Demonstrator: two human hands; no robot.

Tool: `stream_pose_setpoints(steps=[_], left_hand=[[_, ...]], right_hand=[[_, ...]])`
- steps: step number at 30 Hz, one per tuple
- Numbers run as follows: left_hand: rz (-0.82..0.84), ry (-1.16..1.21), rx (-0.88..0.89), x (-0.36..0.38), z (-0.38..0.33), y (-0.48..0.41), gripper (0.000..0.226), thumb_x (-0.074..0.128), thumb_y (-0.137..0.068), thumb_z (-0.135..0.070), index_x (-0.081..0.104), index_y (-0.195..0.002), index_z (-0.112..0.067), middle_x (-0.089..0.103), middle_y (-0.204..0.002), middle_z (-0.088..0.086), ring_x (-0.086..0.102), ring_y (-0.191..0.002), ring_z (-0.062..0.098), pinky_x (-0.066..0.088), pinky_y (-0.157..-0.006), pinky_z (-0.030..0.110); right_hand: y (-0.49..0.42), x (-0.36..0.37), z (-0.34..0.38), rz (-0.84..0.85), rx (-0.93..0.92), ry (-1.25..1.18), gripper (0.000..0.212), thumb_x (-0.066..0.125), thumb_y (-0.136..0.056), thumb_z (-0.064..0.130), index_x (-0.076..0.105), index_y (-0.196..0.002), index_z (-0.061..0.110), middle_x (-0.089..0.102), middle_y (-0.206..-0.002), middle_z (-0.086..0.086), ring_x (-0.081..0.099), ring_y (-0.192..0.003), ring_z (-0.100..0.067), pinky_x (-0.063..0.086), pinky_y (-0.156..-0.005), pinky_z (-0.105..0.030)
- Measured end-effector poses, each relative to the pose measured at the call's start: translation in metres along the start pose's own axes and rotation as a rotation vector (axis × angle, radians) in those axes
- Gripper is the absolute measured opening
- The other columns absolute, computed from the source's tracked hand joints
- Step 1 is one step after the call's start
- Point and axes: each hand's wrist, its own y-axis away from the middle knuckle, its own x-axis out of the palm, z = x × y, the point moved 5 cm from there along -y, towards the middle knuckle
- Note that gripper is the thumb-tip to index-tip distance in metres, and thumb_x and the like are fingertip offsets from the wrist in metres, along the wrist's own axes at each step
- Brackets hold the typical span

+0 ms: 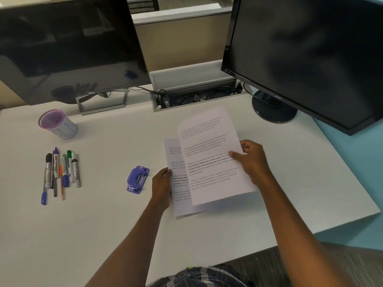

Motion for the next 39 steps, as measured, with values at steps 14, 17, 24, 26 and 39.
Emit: stream_pose_setpoints(steps=[14,17,24,26,39], left_hand=[[-0.017,-0.016,0.049,0.001,0.002,0.003,0.031,0.044,-0.106,-0.024,0.074,-0.102,-0.022,0.081,-0.099,0.001,0.078,-0.093,0.030,0.065,-0.079,0.042],[-0.013,-0.001,0.065,0.001,0.002,0.002,0.025,0.049,-0.107,-0.025,0.074,-0.108,-0.020,0.081,-0.103,0.002,0.078,-0.094,0.028,0.064,-0.085,0.048],[-0.019,-0.039,0.103,0.000,0.002,0.002,0.019,0.058,-0.103,-0.016,0.069,-0.111,-0.029,0.079,-0.111,0.000,0.079,-0.093,0.023,0.064,-0.087,0.049],[-0.027,-0.042,0.098,0.000,0.002,0.003,0.020,0.057,-0.104,-0.016,0.069,-0.108,-0.033,0.079,-0.111,-0.001,0.079,-0.093,0.023,0.063,-0.088,0.049],[-0.054,-0.008,0.071,0.001,0.005,0.001,0.019,0.057,-0.103,-0.012,0.070,-0.110,-0.025,0.078,-0.111,0.003,0.077,-0.095,0.028,0.062,-0.090,0.052]], right_hand=[[0.004,0.079,-0.075,-0.024,0.121,0.117,0.028,0.083,-0.081,0.008,0.068,-0.104,0.003,0.075,-0.107,-0.011,0.071,-0.090,-0.023,0.057,-0.075,-0.027],[0.008,0.085,-0.074,-0.048,0.115,0.109,0.028,0.082,-0.083,0.006,0.066,-0.106,0.005,0.074,-0.108,-0.010,0.071,-0.089,-0.022,0.053,-0.068,-0.021],[0.012,0.090,-0.070,-0.065,0.078,0.094,0.028,0.080,-0.084,0.007,0.063,-0.107,0.004,0.074,-0.108,-0.010,0.071,-0.090,-0.023,0.050,-0.063,-0.015],[0.011,0.087,-0.065,-0.080,0.044,0.147,0.029,0.080,-0.085,0.011,0.063,-0.108,0.007,0.073,-0.108,-0.009,0.068,-0.086,-0.019,0.047,-0.063,-0.015],[-0.027,0.044,-0.050,-0.181,0.120,0.772,0.073,0.081,-0.082,0.042,0.046,-0.131,0.001,0.048,-0.136,-0.020,0.047,-0.126,-0.035,0.046,-0.097,-0.043]])
